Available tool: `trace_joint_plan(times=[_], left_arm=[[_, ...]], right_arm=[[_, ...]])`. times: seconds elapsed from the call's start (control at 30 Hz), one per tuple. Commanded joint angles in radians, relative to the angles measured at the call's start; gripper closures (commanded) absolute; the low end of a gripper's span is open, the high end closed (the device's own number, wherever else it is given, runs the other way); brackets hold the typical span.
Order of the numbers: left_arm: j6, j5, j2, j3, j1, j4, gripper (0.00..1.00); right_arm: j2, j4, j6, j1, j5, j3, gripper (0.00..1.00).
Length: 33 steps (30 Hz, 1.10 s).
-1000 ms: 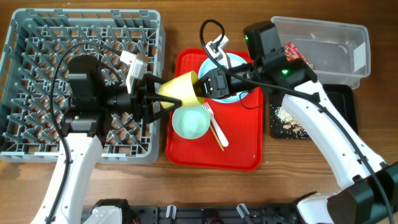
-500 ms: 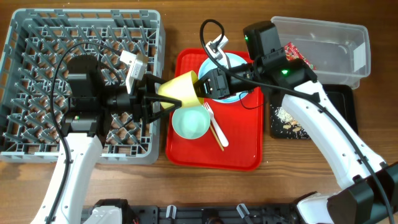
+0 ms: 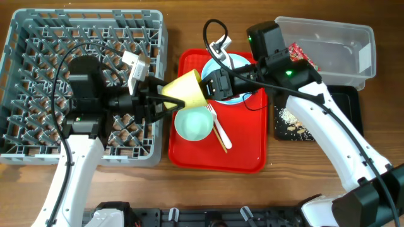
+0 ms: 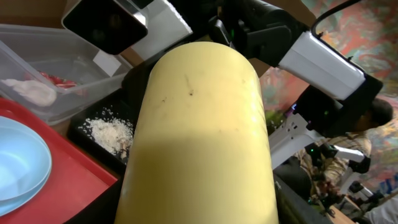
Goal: Sort waste into correct bins and load items into the dishwasher rack
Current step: 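Hand the yellow cup from the right gripper to the left gripper, then place the yellow cup into the dish rack with the left gripper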
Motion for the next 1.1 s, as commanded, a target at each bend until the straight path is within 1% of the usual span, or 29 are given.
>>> trace_joint_plan(times=[0.0,0.1,0.17,0.27,0.33,0.43,0.53,0.6,0.73,0.83,0.93,1.07], left_arm=[[0.005,-0.049,0.002,0.015,-0.003,0.005,0.49],[0.005,-0.105,0.002,0.015,0.006,-0.008,0.52],[0.005,-0.140,0.002,0.015,0.020,-0.029,0.51],[0.009,-0.225,0.002,0.015,0.052,-0.102,0.51],[0.009,-0.318,0.002,0.015,0.074,-0.163,0.52],[0.009,-0.462,0.001,0.015,0.105,-0.253,0.60],[0.009,-0.640,-0.011,0.016,0.140,-0.352,0.66],[0.008,-0.801,-0.029,0.040,0.164,-0.455,0.71],[0.008,-1.073,-0.050,0.144,0.186,-0.661,0.71],[0.008,-1.246,-0.050,0.244,0.187,-0.806,0.70],[0.008,-1.368,-0.050,0.299,0.187,-0.896,0.69],[0.008,-1.471,-0.040,0.301,0.187,-0.970,0.71]], right_arm=[[0.003,0.004,0.004,0.000,0.024,0.013,0.79],[0.003,-0.003,0.005,-0.013,0.038,0.013,0.69],[0.003,-0.017,0.008,-0.031,0.066,0.013,0.64],[0.003,-0.073,0.008,-0.076,0.182,0.013,0.59],[0.003,-0.125,0.007,-0.105,0.270,0.013,0.59],[0.002,-0.191,-0.001,-0.138,0.365,0.013,0.58],[0.000,-0.258,-0.047,-0.172,0.425,0.013,0.58],[-0.005,-0.301,-0.068,-0.190,0.481,0.013,0.58],[-0.010,-0.359,-0.108,-0.209,0.569,0.014,0.58],[-0.010,-0.390,-0.127,-0.212,0.618,0.014,0.58],[-0.010,-0.412,-0.128,-0.212,0.662,0.014,0.58],[-0.010,-0.420,-0.132,-0.212,0.676,0.014,0.58]])
